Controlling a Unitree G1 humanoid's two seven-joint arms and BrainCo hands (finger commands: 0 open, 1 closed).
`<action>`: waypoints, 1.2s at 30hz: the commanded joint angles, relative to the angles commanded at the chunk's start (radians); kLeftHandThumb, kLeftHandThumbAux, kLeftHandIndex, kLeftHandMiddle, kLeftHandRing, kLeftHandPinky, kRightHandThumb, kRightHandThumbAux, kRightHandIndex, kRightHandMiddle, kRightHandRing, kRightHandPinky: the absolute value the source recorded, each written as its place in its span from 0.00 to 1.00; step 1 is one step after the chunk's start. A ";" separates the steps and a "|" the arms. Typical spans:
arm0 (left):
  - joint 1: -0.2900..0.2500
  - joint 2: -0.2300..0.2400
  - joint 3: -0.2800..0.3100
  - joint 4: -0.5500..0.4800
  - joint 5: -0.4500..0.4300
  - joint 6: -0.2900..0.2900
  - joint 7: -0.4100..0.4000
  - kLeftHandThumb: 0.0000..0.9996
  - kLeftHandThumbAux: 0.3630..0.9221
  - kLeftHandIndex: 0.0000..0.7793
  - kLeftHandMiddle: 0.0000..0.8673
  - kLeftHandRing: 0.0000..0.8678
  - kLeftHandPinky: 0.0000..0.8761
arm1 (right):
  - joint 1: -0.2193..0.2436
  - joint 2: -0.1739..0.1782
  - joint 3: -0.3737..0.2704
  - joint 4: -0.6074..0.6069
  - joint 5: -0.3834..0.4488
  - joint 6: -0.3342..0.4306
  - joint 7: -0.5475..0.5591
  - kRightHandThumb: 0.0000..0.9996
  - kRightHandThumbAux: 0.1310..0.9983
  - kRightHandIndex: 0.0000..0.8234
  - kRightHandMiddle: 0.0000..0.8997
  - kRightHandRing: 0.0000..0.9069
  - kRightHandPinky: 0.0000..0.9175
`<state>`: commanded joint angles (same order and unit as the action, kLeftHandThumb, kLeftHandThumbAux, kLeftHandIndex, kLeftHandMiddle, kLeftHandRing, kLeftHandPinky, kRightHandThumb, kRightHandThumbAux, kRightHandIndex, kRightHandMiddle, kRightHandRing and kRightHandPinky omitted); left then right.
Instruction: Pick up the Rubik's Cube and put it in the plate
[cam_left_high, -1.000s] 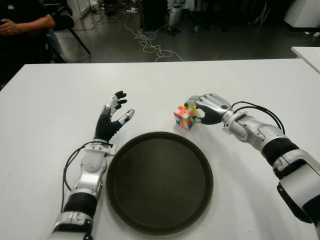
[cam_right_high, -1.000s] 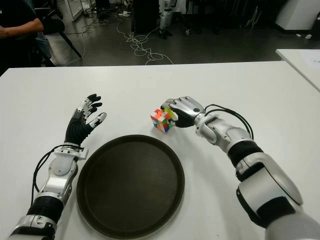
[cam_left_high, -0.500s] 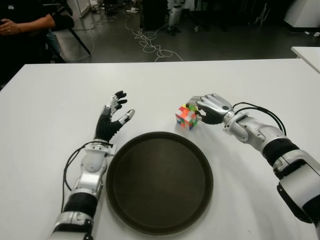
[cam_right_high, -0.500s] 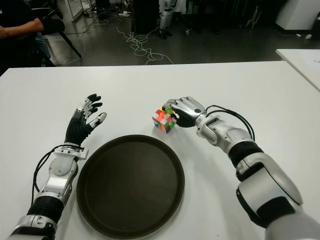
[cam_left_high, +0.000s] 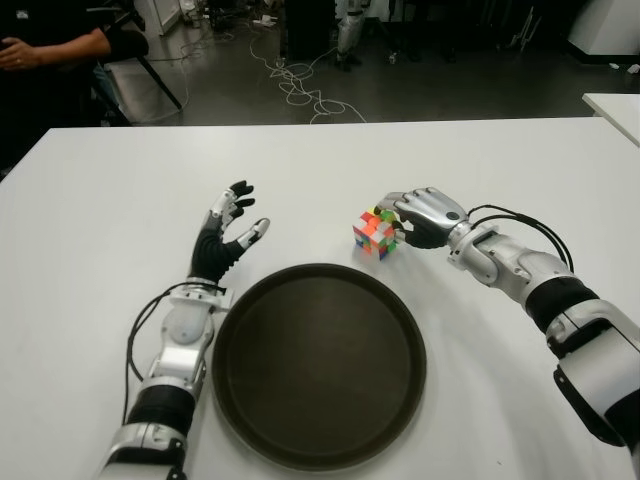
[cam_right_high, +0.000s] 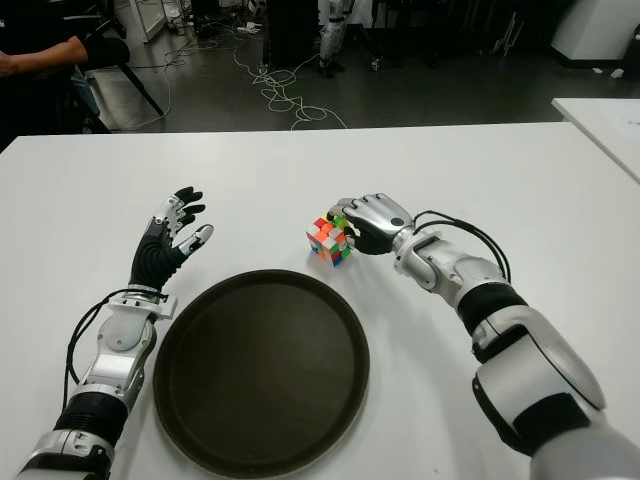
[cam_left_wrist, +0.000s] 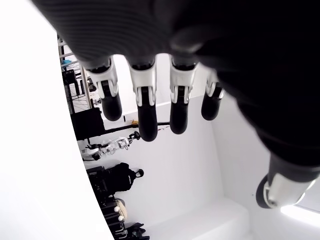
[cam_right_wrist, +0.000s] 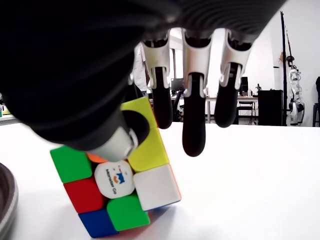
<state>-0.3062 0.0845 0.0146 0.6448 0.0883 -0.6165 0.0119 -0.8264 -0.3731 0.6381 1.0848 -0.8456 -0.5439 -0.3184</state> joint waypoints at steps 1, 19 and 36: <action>0.000 0.000 0.000 0.000 0.001 0.000 0.002 0.09 0.39 0.14 0.19 0.17 0.11 | 0.000 0.000 0.000 0.000 0.001 -0.001 -0.001 0.69 0.70 0.51 0.56 0.58 0.57; 0.000 0.004 -0.002 0.005 0.023 0.001 0.026 0.08 0.40 0.14 0.18 0.17 0.13 | -0.006 0.002 0.008 0.007 -0.008 0.004 0.002 0.69 0.70 0.51 0.55 0.57 0.56; -0.001 0.005 0.001 0.008 0.011 0.000 0.013 0.08 0.40 0.13 0.19 0.17 0.12 | 0.000 0.014 0.000 0.015 0.003 0.015 -0.044 0.67 0.71 0.49 0.29 0.30 0.30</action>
<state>-0.3074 0.0895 0.0160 0.6533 0.0989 -0.6160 0.0247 -0.8268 -0.3586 0.6376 1.0993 -0.8423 -0.5290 -0.3624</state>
